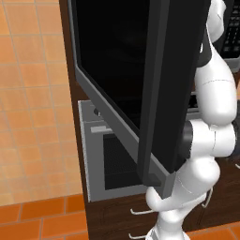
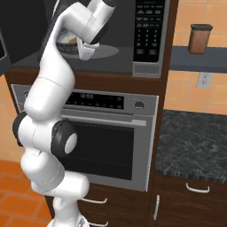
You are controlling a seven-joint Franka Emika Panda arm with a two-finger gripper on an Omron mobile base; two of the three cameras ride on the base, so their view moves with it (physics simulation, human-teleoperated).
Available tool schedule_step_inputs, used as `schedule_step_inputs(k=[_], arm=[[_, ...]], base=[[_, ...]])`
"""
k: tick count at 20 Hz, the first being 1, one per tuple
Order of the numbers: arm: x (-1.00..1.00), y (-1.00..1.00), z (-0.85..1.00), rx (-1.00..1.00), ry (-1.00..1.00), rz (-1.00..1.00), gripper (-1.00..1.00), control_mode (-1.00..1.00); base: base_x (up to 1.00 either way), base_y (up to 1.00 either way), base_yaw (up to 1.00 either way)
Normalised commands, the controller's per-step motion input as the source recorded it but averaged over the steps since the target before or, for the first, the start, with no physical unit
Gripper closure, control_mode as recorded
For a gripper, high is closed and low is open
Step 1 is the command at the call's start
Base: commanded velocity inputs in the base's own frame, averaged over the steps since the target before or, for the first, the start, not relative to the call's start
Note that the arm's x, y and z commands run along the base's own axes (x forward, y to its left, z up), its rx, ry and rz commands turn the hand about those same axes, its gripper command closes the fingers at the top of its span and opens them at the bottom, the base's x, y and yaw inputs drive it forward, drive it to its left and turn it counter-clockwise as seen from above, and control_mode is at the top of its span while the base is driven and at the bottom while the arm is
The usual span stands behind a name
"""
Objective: Open the microwave, place the bowl with waffle inside the microwave, then close the microwave door and turn it on.
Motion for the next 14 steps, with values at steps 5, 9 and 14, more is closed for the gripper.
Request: schedule_step_inputs(k=[5, 9, 14], arm=[[0.12, 0.00, -0.08, -0.01, -0.01, -0.01, -1.00, -1.00], [-0.18, 0.00, -0.12, 0.00, -0.04, -0.01, -1.00, -1.00], [-0.80, 0.00, 0.02, 0.00, -0.32, -0.08, -1.00, -1.00]], base=[[0.00, 0.00, 0.00], [0.00, 0.00, 0.00], [0.00, 0.00, 0.00]])
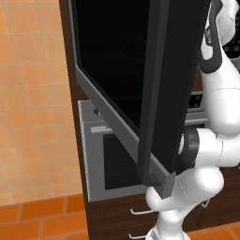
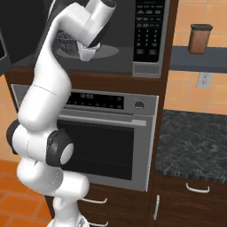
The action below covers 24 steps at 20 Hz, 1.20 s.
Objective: Open the microwave, place the bowl with waffle inside the microwave, then close the microwave door and turn it on.
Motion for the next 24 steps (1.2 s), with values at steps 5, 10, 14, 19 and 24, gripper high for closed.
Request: schedule_step_inputs(k=[5, 10, 14, 19, 24], arm=[[-1.00, 0.00, 0.02, 0.00, -0.68, -0.11, -1.00, -1.00], [-1.00, 0.00, -0.50, -0.07, -0.65, -0.01, -1.00, -1.00], [-1.00, -0.09, -0.20, -0.12, -0.28, 0.00, -1.00, -1.00], [-1.00, -0.05, -0.02, -0.21, -0.20, 0.00, -1.00, -1.00], [-1.00, 0.07, -0.41, -0.52, -0.24, 0.02, -1.00, -1.00]], base=[[0.00, 0.00, 0.00], [0.00, 0.00, 0.00], [0.00, 0.00, 0.00], [0.00, 0.00, 0.00], [0.00, 0.00, 0.00]])
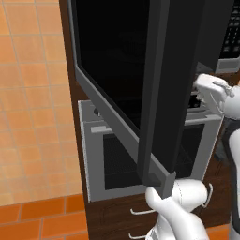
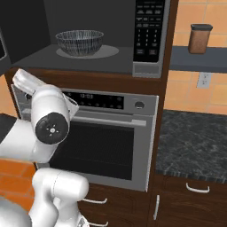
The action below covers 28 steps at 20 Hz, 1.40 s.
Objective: Open the microwave, place the bowl with waffle inside the microwave, then close the microwave door and turn it on.
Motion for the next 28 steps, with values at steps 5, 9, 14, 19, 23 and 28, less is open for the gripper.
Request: schedule_step_inputs(k=[5, 9, 14, 19, 23, 28], arm=[[-1.00, 0.35, -1.00, -0.70, -0.37, 0.05, -1.00, -1.00], [-1.00, 0.88, -0.63, -0.50, -0.47, 0.00, -1.00, -1.00], [-1.00, 1.00, -0.88, -0.68, -0.53, -0.10, -1.00, -1.00], [-0.42, -0.01, -0.12, -0.01, -0.05, 0.00, -1.00, -1.00], [-0.98, 0.20, -0.15, -0.01, -0.26, -0.03, -1.00, -1.00], [-0.52, 0.71, 0.01, 0.00, -0.35, -0.08, -1.00, -1.00]], base=[[0.00, 0.00, 0.00], [0.00, 0.00, 0.00], [0.00, 0.00, 0.00], [0.00, 0.00, 0.00], [0.00, 0.00, 0.00], [0.00, 0.00, 0.00]])
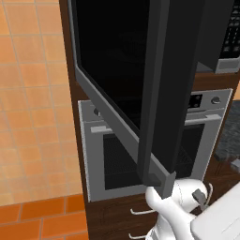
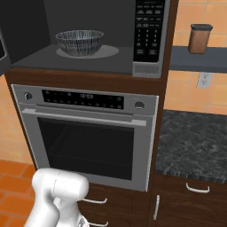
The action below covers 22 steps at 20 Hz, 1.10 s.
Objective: Open the microwave, place the bowl with waffle inside the microwave, then close the microwave door and turn it on.
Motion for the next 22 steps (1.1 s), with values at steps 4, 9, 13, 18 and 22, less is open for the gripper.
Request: schedule_step_inputs(k=[4, 9, 13, 18, 22], arm=[[-0.43, 0.76, 0.17, 0.00, -0.55, -0.26, -1.00, -1.00], [-0.55, 0.90, 0.17, 0.03, -0.57, -0.37, -1.00, -1.00], [0.36, 1.00, 0.04, 0.00, -0.39, -0.52, -1.00, -1.00], [0.97, 0.70, -0.06, 0.00, -0.23, -0.53, -1.00, -1.00], [1.00, 0.26, -0.22, 0.00, -0.16, -0.40, -1.00, -1.00]], base=[[0.00, 0.00, 0.00], [0.00, 0.00, 0.00], [0.00, 0.00, 0.00], [0.00, 0.00, 0.00], [0.00, 0.00, 0.00]])
